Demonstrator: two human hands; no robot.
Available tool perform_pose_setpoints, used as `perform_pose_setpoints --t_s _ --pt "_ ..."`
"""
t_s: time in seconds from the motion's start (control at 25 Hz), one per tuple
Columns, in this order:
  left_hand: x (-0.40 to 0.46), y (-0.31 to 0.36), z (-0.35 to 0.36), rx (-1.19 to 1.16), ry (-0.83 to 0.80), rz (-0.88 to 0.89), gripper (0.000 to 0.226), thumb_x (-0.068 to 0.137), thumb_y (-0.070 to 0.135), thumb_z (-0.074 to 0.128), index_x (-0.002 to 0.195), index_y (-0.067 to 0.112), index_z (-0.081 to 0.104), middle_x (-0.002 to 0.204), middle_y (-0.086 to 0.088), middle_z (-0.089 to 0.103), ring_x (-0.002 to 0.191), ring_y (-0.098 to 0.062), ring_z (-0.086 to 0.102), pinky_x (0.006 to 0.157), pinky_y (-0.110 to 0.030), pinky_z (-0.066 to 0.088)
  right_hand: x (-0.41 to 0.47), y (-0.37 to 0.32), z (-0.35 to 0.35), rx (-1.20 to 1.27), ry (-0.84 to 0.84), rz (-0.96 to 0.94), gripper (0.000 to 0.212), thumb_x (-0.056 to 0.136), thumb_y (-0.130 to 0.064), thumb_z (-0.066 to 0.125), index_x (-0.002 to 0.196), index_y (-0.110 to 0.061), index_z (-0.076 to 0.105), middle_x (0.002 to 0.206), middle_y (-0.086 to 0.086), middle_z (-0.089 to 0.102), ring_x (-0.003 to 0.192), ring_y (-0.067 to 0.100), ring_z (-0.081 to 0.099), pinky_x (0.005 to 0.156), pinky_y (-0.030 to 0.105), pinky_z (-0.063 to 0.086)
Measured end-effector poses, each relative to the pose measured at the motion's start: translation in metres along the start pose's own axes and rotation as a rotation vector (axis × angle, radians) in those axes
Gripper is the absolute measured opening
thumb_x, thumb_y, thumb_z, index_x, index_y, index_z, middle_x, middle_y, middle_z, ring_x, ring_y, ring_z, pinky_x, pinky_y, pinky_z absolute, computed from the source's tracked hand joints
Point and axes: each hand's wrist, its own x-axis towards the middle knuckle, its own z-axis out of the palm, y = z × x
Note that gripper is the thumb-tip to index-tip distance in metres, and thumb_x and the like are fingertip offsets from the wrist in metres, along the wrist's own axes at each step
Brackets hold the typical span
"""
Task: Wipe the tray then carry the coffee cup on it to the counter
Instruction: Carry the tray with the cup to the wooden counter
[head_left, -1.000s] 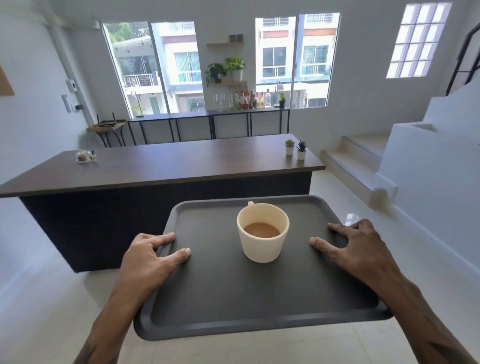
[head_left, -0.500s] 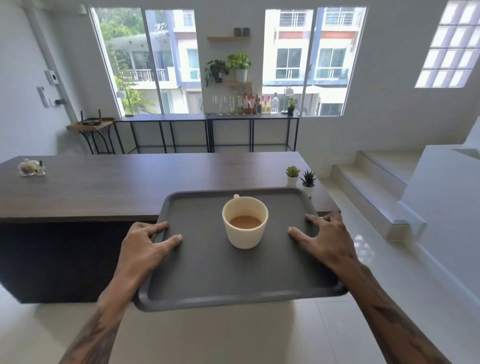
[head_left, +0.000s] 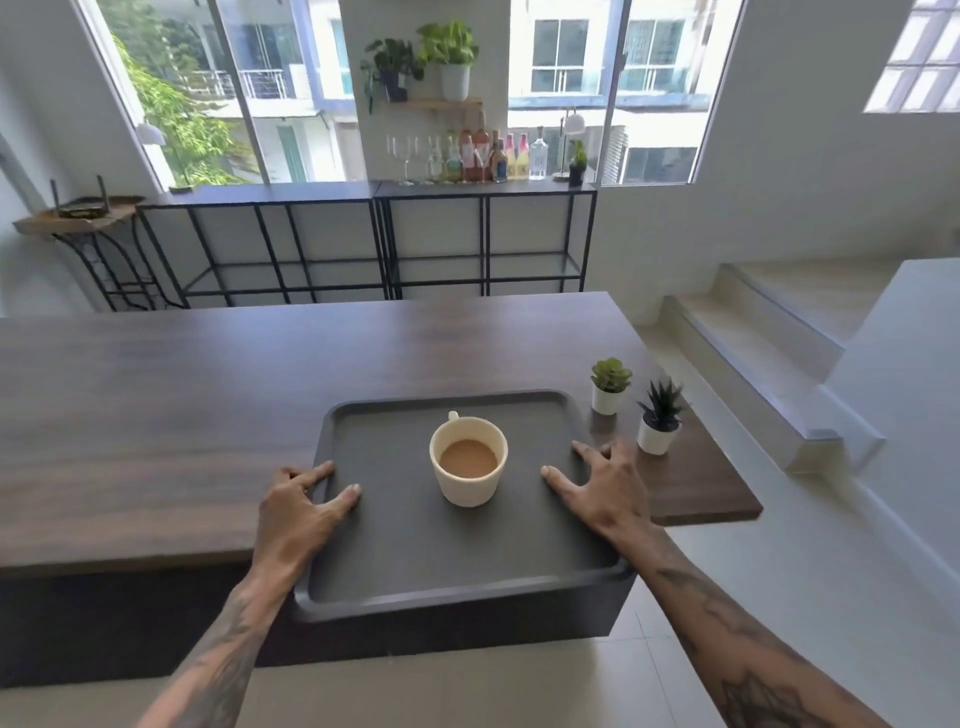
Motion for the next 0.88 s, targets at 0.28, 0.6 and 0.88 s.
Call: perform_pose_setpoints --t_s 0.28,0.6,0.88 --pt "0.095 -0.019 0.066 0.023 -0.028 -0.019 0.055 0.073 0.031 0.085 0.121 0.008 0.071 0.104 -0.006 0.055 0.086 -0.017 0.056 0.082 -0.025 0.042 0.089 0.002 0.059 0.006 0.043 0.047 0.071 0.076 -0.060 0.068 0.130 -0.015 0.062 0.108 0.007 0.045 0.104 0.025 0.054 0.093 0.032 0.048" --pt "0.115 -0.028 0.090 0.177 -0.006 0.005 0.052 0.073 0.038 0.083 0.117 0.012 0.073 0.103 -0.007 0.053 0.097 -0.027 0.059 0.087 -0.036 0.048 0.116 0.007 0.077 -0.075 0.132 -0.029 0.066 0.077 -0.062 0.061 0.123 -0.014 0.068 0.110 0.009 0.044 0.106 0.027 0.050 0.087 0.037 0.052" --pt "0.123 -0.045 0.099 0.317 -0.005 0.138 0.046 0.076 0.034 0.083 0.114 0.009 0.074 0.118 -0.014 0.053 0.113 -0.035 0.055 0.098 -0.047 0.047 0.113 0.008 0.080 -0.143 0.112 -0.025 0.066 0.082 -0.063 0.055 0.129 -0.016 0.062 0.122 0.011 0.044 0.117 0.028 0.047 0.085 0.039 0.054"
